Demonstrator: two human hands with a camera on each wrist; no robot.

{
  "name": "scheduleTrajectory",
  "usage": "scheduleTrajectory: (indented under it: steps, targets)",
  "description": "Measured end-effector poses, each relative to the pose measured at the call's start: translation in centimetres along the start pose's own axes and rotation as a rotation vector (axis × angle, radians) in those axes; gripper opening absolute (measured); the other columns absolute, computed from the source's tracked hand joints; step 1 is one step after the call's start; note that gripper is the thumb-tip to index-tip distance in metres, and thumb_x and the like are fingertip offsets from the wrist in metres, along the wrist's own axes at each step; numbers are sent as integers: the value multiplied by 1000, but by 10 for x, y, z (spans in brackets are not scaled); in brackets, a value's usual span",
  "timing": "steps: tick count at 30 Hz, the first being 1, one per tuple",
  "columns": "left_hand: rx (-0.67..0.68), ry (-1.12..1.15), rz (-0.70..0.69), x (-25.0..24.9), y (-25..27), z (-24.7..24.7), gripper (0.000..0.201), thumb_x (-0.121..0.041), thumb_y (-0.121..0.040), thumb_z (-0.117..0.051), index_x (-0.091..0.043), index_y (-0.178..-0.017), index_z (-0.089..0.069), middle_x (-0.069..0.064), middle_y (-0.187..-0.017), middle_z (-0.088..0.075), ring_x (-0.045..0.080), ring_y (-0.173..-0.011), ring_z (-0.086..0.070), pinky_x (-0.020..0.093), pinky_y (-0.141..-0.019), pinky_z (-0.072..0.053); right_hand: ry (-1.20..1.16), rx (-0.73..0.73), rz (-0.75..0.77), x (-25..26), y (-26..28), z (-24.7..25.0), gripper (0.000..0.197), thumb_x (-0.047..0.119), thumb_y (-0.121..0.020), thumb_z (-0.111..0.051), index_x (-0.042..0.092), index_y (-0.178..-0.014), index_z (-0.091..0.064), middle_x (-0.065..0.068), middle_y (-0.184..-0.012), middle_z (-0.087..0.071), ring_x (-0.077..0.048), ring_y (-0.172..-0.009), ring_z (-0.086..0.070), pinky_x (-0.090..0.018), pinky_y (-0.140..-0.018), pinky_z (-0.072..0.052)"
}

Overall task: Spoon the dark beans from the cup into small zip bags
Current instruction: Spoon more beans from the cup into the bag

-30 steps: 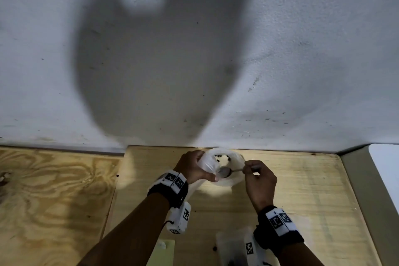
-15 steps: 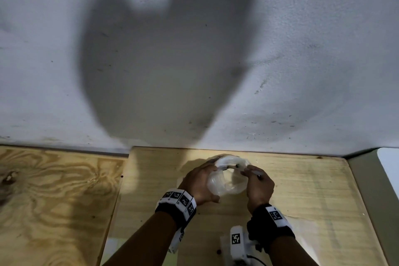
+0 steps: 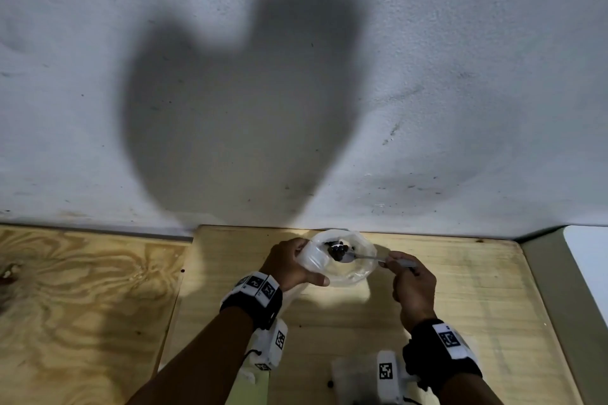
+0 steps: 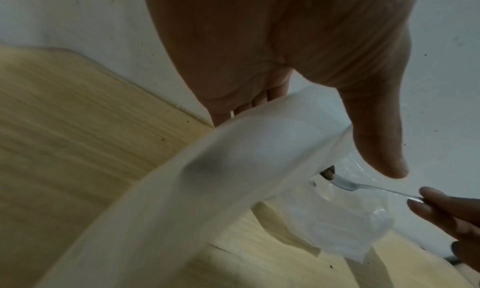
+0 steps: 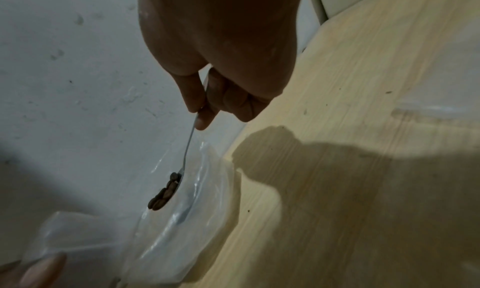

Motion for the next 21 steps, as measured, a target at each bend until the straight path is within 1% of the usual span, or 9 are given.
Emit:
scheduleTrajectory:
  steps: [2, 5, 8, 10, 13, 15, 18, 19, 21]
  targets:
    - [35, -33, 17, -2, -2, 3, 97, -63, -35, -86, -26, -121, -62, -11, -112, -67, 9, -100, -63, 29, -86, -53, 0, 22, 25, 7, 1, 3, 11, 0, -88, -65, 7, -90, -72, -20, -93, -74, -10, -43, -40, -21, -43, -31]
    - [58, -56, 21, -5, -3, 3, 95, -63, -34, -86, -26, -118, -62, -11, -110, -67, 9, -100, -62, 28, -84, -52, -33, 50, 63, 19, 3, 5, 10, 0, -87, -66, 8, -88, -71, -20, -85, -72, -16, -43, -32, -21, -40, -26]
    - [68, -71, 11, -8, -3, -1, 94, -61, -34, -87, -28, -117, -62, -12, -110, -66, 8, -100, -61, 29, -86, -53, -78, 85, 152, 37, 9, 2, 8, -6, -85, -65, 0, -84, -69, -23, -87, -69, -10, -40, -40, -19, -38, -31]
    - [68, -72, -2, -10, -3, -4, 96, -61, -34, -87, -27, -119, -61, -13, -112, -65, 9, -102, -61, 30, -88, -53, -30, 127, 273, 49, 15, -4, 13, -10, -84, -66, 1, -80, -70, -14, -86, -71, -3, -47, -52, -15, -47, -39]
    - [71, -62, -15, -12, -4, -6, 92, -57, -38, -89, -26, -119, -61, -13, -112, -65, 9, -102, -61, 26, -84, -51, 195, 270, 514, 62, 27, -19, 24, -5, -85, -71, 19, -81, -73, 9, -81, -75, -1, -65, -64, -15, -58, -46]
    - [67, -55, -20, -14, -3, -7, 87, -56, -39, -89, -28, -117, -63, -15, -111, -65, 7, -102, -60, 24, -81, -49, 352, 371, 616, 65, 34, -29, 27, 3, -84, -76, 30, -86, -75, 17, -85, -75, -2, -56, -57, -13, -56, -42]
    - [68, -24, -11, -16, -4, -6, 85, -59, -37, -87, -33, -115, -64, -17, -111, -66, 5, -103, -61, 26, -86, -52, 432, 418, 705, 74, 40, -34, 23, 7, -83, -78, 29, -92, -78, 18, -85, -76, -3, -42, -40, -14, -51, -37]
    - [70, -13, 4, -14, -5, -7, 85, -59, -37, -88, -33, -114, -64, -17, -110, -66, 5, -102, -61, 27, -87, -53, 409, 394, 711, 80, 41, -33, 21, 7, -84, -78, 26, -93, -78, 17, -84, -76, -3, -43, -41, -14, -50, -38]
    - [69, 18, 32, -14, -5, -6, 82, -57, -37, -89, -31, -110, -65, -15, -108, -67, 7, -100, -63, 30, -87, -53, 322, 317, 674, 89, 37, -25, 16, 7, -86, -75, 21, -93, -76, 16, -82, -75, -1, -53, -55, -13, -54, -42]
Point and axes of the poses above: each hand's wrist, its own y-axis away from the middle knuckle, its own z-axis out of the back of the hand, x = y × z, the point moved 4 cm from there along -y, towards the middle knuckle
